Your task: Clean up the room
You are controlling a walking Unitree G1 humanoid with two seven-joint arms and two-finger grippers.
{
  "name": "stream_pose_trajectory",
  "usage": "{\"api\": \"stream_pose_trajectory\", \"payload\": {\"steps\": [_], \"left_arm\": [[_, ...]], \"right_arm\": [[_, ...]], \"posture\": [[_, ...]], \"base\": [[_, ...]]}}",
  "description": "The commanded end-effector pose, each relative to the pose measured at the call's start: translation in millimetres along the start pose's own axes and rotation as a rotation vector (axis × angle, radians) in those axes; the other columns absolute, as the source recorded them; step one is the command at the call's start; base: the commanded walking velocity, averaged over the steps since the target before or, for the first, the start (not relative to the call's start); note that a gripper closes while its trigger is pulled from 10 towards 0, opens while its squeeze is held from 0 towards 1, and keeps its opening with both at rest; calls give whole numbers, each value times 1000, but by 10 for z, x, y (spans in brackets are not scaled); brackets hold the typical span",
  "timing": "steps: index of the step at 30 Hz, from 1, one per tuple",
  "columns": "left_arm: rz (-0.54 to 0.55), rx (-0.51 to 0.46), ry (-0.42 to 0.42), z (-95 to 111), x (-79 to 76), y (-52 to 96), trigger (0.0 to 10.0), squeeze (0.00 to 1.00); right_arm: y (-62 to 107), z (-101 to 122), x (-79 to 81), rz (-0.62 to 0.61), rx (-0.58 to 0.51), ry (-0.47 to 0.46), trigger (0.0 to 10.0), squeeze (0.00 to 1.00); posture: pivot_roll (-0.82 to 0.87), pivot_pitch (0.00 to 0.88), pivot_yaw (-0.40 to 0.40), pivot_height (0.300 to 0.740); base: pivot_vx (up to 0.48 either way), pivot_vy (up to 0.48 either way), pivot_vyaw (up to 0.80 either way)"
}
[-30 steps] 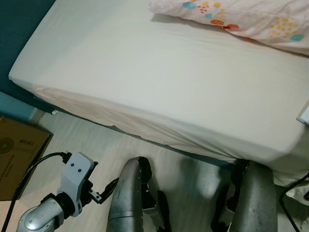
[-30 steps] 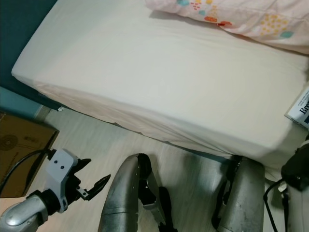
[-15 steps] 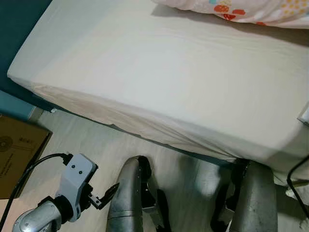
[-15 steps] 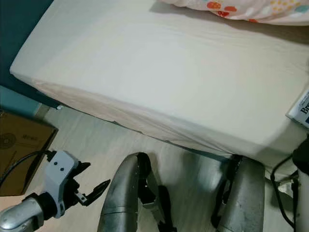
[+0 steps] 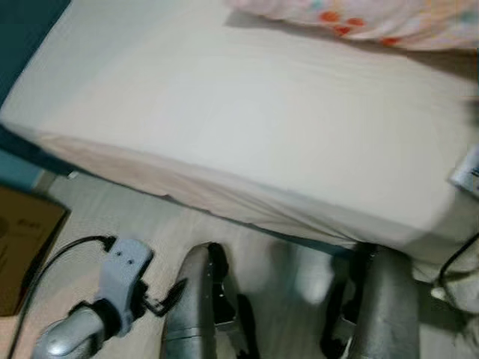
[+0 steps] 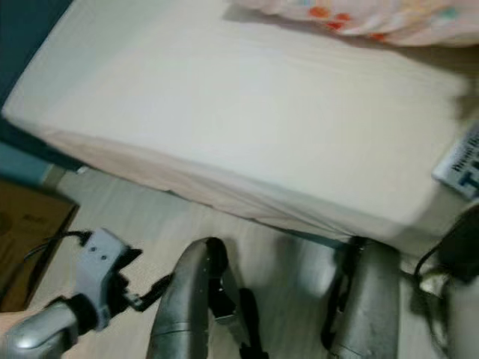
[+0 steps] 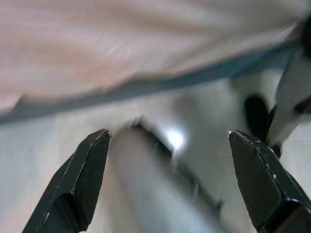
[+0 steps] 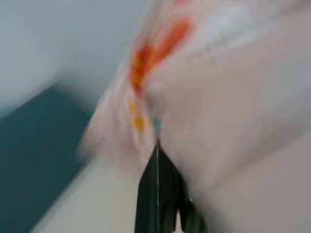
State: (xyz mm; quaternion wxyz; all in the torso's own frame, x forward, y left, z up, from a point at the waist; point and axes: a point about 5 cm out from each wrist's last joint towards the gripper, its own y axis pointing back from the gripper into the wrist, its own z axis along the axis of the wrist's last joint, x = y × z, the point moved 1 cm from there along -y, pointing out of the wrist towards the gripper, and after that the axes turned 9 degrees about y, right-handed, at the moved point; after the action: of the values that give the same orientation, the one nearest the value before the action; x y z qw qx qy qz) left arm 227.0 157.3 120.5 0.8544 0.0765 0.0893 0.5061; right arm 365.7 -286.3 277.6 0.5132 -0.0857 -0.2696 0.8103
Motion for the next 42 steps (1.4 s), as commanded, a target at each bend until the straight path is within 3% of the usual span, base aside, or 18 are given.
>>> {"api": "stream_pose_trajectory", "payload": {"steps": [1,2,3,7,15,16,17,18,22,23,26,27,28,29,30,32,35,42], "left_arm": [[35,62,12,-169,46,48,10000,0],[35,62,12,-169,46,48,10000,0],[35,23,26,-171,16,-153,10000,0],[43,-25,42,-142,-5,-399,10000,0],[49,-78,55,-68,-15,-592,10000,0],[54,-108,69,-39,-17,-704,10000,0],[54,-108,69,-39,-17,-704,10000,0],[58,-149,95,0,-58,-941,10000,0],[53,-178,107,31,-88,-1047,10000,0],[52,-184,108,35,-96,-1082,10000,0],[51,-188,110,35,-99,-1099,10000,0],[45,-187,116,25,-113,-1128,10000,0],[45,-187,116,25,-113,-1128,10000,0],[37,-184,122,16,-125,-1137,10000,0],[37,-184,122,16,-125,-1137,10000,0],[21,-185,139,5,-144,-1148,10000,0],[21,-199,168,-18,-123,-1172,10000,0],[20,-210,199,-42,-92,-1150,10000,0]], "right_arm": [[-57,-123,201,135,59,-22,0,0],[-57,-123,201,135,59,-22,0,0],[160,-582,663,306,163,-118,0,0],[366,-848,1055,401,213,-240,0,0],[565,-926,1487,528,265,-336,0,0],[735,-952,1760,620,331,-381,0,0],[735,-952,1760,620,331,-381,0,0],[1022,-1041,1989,681,458,-385,0,0],[1067,-1204,1763,467,518,-265,0,0],[1045,-1263,1612,347,540,-216,10000,0],[998,-1295,1462,227,542,-177,10000,0],[895,-1287,1088,-17,501,-131,10000,0],[895,-1287,1088,-17,501,-131,10000,0],[869,-1236,812,-175,464,-83,10000,1000],[869,-1236,812,-175,464,-83,10000,1000],[955,-1028,291,-453,391,-2,10000,1000],[1155,-746,-56,-627,330,60,10000,1000],[1404,-418,-376,-791,219,106,10000,1000]], "posture": [[108,469,251,461],[108,469,251,461],[43,376,200,461],[-5,308,167,461],[-43,245,139,461],[-101,161,100,461],[-101,161,100,461],[-128,103,76,461],[-131,93,73,461],[-132,78,72,461],[-134,76,71,461],[-129,53,72,461],[-129,53,72,461],[-124,47,71,461],[-124,47,71,461],[-112,34,70,461],[-108,38,70,461],[-91,68,85,461]], "base": [[0,0,0],[0,0,0],[0,0,0],[0,0,0],[0,0,0],[0,0,0],[0,0,0],[0,0,0],[0,0,0],[0,0,0],[0,0,0],[0,0,0],[0,0,0],[0,0,0],[0,0,0],[0,0,0],[0,0,0],[0,0,0]]}}
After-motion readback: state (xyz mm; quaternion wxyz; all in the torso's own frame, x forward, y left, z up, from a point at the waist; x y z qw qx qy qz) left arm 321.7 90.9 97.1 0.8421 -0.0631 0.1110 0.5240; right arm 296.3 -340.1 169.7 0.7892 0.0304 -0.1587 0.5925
